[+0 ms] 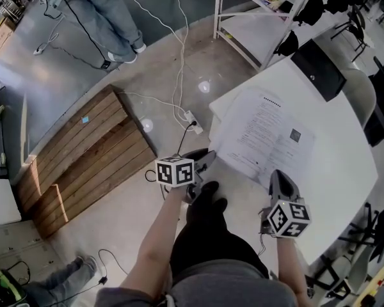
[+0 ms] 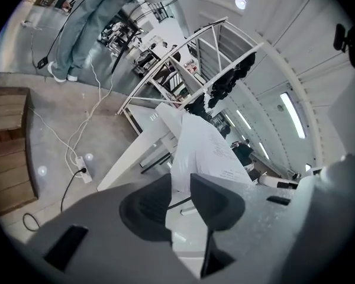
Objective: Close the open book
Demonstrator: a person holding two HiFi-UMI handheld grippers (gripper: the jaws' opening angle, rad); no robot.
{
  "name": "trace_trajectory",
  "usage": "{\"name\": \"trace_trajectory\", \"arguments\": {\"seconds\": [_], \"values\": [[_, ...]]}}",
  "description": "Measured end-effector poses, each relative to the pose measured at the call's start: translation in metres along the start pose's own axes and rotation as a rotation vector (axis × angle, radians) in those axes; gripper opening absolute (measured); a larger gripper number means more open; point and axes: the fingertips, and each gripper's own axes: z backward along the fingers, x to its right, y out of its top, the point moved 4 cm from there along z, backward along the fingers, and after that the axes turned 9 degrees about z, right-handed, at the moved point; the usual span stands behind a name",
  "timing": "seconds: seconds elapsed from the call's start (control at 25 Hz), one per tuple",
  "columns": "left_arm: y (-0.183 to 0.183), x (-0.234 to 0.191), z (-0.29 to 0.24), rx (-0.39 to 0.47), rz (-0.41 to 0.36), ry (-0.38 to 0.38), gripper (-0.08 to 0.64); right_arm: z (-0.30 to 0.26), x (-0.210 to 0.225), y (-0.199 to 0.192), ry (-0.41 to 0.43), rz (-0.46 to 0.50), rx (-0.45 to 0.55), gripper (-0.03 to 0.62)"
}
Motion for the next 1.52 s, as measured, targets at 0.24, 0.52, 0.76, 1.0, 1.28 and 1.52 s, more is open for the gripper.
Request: {"name": "trace_trajectory", "arguments": {"seconds": [0.24, 0.52, 0.76, 1.0, 1.28, 1.52], "values": [[0.005, 0.011, 0.005, -0.006, -0.143, 0.082, 0.023, 0.001, -0.003, 0.002, 0.004, -0.001, 0.007, 0.005], [0.010, 0.026, 0.015, 0.013, -0.206, 0.085, 0.009, 0.005, -0.003, 0.004, 0.007, -0.002, 0.019, 0.005], [0.015, 0.045, 0.025, 0.036, -0.259, 0.064, 0.008, 0.011, -0.001, 0.004, -0.002, -0.011, 0.034, 0.003], [0.023, 0.070, 0.031, 0.054, -0.314, 0.033, 0.008, 0.019, 0.006, 0.004, -0.021, -0.028, 0.053, 0.005], [0.029, 0.102, 0.033, 0.079, -0.362, -0.023, 0.008, 0.034, 0.017, 0.001, -0.055, -0.054, 0.073, 0.005], [0.028, 0.123, 0.032, 0.086, -0.392, -0.072, 0.008, 0.044, 0.025, -0.004, -0.079, -0.065, 0.085, 0.005]]}}
